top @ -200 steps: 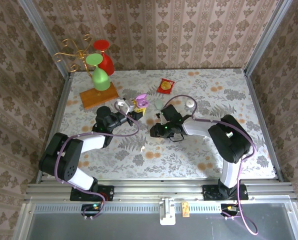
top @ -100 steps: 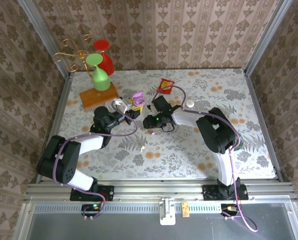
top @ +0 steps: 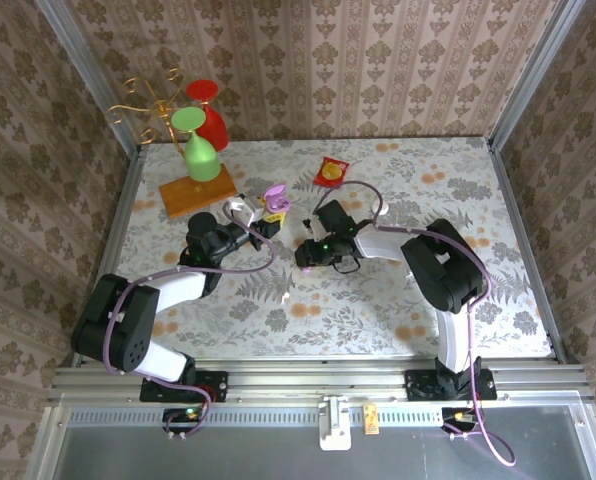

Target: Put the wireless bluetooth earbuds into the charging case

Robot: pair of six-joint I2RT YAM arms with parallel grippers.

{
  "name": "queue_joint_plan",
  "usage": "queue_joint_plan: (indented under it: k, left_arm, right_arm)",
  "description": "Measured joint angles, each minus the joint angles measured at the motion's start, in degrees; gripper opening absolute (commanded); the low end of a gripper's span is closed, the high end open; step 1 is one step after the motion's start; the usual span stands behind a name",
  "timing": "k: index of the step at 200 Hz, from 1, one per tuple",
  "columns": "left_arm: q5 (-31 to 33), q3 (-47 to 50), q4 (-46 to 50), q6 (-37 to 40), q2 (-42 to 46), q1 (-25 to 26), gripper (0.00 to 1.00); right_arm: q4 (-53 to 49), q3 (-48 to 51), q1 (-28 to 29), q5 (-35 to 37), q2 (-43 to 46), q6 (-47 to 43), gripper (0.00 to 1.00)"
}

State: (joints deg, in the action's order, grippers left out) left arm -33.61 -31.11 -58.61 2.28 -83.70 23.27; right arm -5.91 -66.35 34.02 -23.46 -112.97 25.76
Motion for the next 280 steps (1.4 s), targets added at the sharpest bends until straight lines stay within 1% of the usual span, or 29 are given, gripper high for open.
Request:
queue_joint_plan:
  k: [31,50,65,81,109,124,147,160,183,226,280]
  left_arm:
    - [0.0,0.0,0.8,0.4,0.6,0.3,0.24]
    - [0.0,0.0,1.6,0.6,1.2,0.4,0.24]
    - [0.0,0.0,1.9,0.8,1.5,0.4,0.24]
    - [0.6,0.1,2.3,0.9,1.7,0.4,0.24]
    - [3.6,0.9,3.3,0.9,3.1,-0.1,0.24]
    - [5.8,1.1,3.8,1.0,3.7,-0.9,0.25]
    - [8.3,1.1,4.8,1.2,4.2,-2.1,0.25]
    - [9.0,1.2,5.4,1.4,4.3,-2.8,0.25]
    - [9.7,1.4,6.0,1.6,4.3,-4.0,0.25]
    - [10.4,1.8,6.6,1.6,4.3,-6.5,0.25]
    - [10.5,2.9,6.6,1.4,4.4,-6.9,0.24]
  right_arm:
    - [-0.2,3.1,0.3,-0.1,2.5,0.9,0.34]
    - [-1.3,3.8,0.7,0.7,3.8,1.2,0.43]
    - [-3.0,3.8,1.4,3.6,5.0,1.0,0.46]
    - [-5.5,3.4,2.3,7.8,6.3,0.3,0.47]
    - [-10.7,-0.2,4.7,16.2,6.9,0.2,0.45]
    - [-14.0,-3.0,6.6,21.6,6.9,1.2,0.42]
    - [-20.3,-8.7,10.8,31.4,6.3,4.5,0.37]
    - [-23.0,-11.7,13.3,36.5,5.3,6.3,0.37]
    - [-27.0,-15.2,16.7,42.9,3.1,8.4,0.35]
    - [-33.5,-20.5,20.0,50.1,-3.9,9.1,0.31]
    - [-37.2,-22.8,20.6,52.3,-7.6,8.9,0.28]
